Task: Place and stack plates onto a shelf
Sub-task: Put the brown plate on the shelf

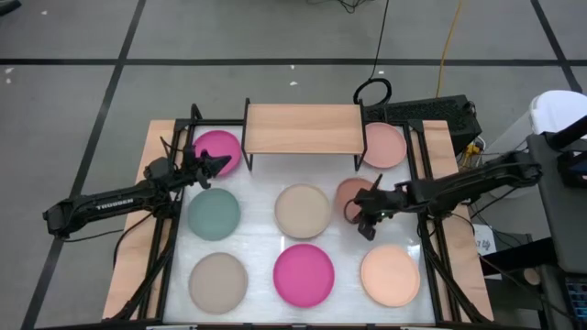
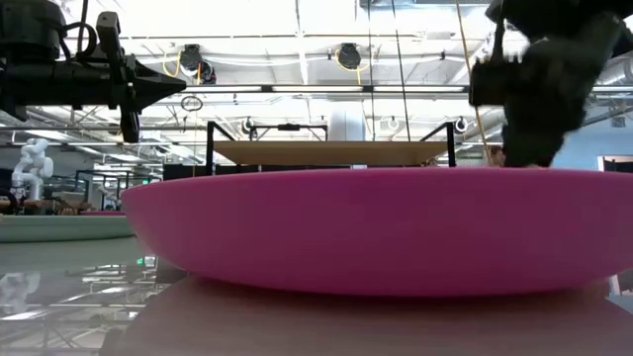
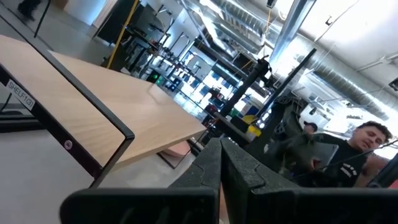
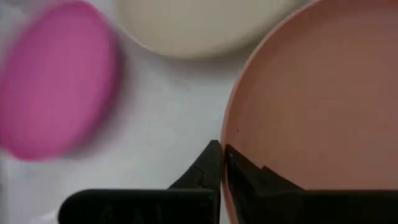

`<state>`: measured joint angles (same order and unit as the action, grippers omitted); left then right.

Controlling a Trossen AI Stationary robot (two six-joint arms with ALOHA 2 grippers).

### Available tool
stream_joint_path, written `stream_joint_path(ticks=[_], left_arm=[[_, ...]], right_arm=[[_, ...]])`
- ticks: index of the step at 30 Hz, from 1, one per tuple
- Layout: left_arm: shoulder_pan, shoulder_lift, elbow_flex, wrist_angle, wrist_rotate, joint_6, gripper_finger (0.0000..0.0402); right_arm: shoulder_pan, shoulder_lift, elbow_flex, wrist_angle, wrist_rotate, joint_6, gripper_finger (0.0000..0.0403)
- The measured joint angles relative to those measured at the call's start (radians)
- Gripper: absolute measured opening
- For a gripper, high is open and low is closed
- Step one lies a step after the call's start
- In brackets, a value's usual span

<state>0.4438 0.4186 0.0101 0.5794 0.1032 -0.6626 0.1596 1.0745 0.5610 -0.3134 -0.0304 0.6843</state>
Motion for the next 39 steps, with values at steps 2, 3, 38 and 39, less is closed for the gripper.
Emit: stream_joint_path(ticks=[2,3,38,39], left_arm=[[0.000,0.000,0.000,0.000,0.000,0.008,0.0004],[0.000,0.000,0.000,0.000,0.000,0.011,0.0004],[-0.001,0.000,0.092,-0.106,0.063,0.256,0.0004],[-0.001,0.000,0.112,-0.130,0.063,0.272,0.0004]], right_arm=[[0.000,-0.047,0.004,0.023,-0.019,0.008,0.0000],[0.000,-0.069,0.009,0.030,-0.027,0.011,0.0000],[-0.162,0.028,0.618,-0.101,0.166,-0.536,0.0001],[-0.182,0.046,0.643,-0.124,0.164,-0.549,0.0001]])
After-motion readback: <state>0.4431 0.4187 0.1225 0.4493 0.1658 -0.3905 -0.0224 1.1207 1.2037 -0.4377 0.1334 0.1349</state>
